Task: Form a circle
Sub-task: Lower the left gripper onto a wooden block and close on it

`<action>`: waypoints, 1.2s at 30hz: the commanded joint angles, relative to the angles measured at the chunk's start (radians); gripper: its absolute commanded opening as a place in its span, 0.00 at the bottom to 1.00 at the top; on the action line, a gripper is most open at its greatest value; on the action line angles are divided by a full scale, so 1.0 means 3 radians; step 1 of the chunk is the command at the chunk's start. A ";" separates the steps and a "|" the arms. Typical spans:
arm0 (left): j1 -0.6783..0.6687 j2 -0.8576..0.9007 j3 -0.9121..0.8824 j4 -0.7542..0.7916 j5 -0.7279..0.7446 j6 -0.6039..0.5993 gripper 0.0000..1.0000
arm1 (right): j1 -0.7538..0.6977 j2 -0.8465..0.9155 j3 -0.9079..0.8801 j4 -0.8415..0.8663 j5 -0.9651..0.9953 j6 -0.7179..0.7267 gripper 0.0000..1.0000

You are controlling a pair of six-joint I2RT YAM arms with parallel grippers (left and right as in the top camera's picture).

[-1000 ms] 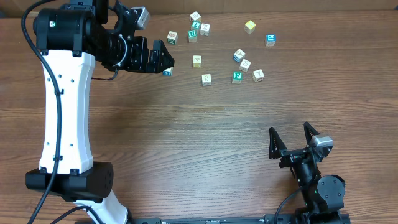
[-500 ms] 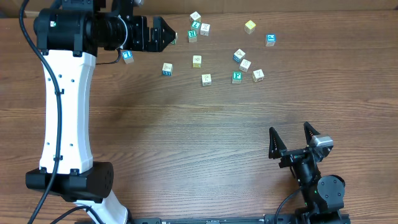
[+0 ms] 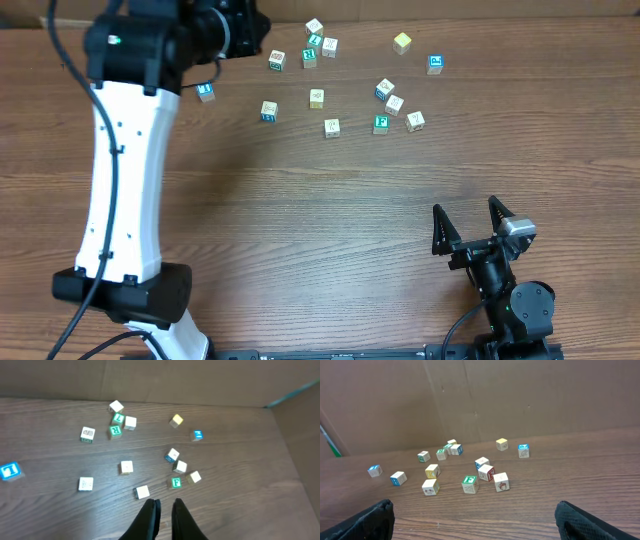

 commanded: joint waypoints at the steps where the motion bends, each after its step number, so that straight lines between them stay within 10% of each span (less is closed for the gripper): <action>1: -0.0310 0.0051 0.0061 0.0065 -0.0724 -0.0275 0.06 | 0.0013 -0.0025 -0.0036 0.0023 0.0031 -0.0013 1.00; 11: -0.0823 0.0482 0.0061 0.0080 -0.1082 -0.0328 0.24 | 0.0013 -0.0025 -0.0036 0.0023 0.0031 -0.0013 1.00; 21: -0.0968 0.1115 0.0061 0.0081 -0.1081 -0.0402 0.75 | 0.0013 -0.0025 -0.0036 0.0023 0.0031 -0.0013 1.00; 36: -0.0979 0.1937 0.0061 -0.0090 -0.1082 -0.0453 0.70 | 0.0013 -0.0025 -0.0036 0.0023 0.0031 -0.0013 1.00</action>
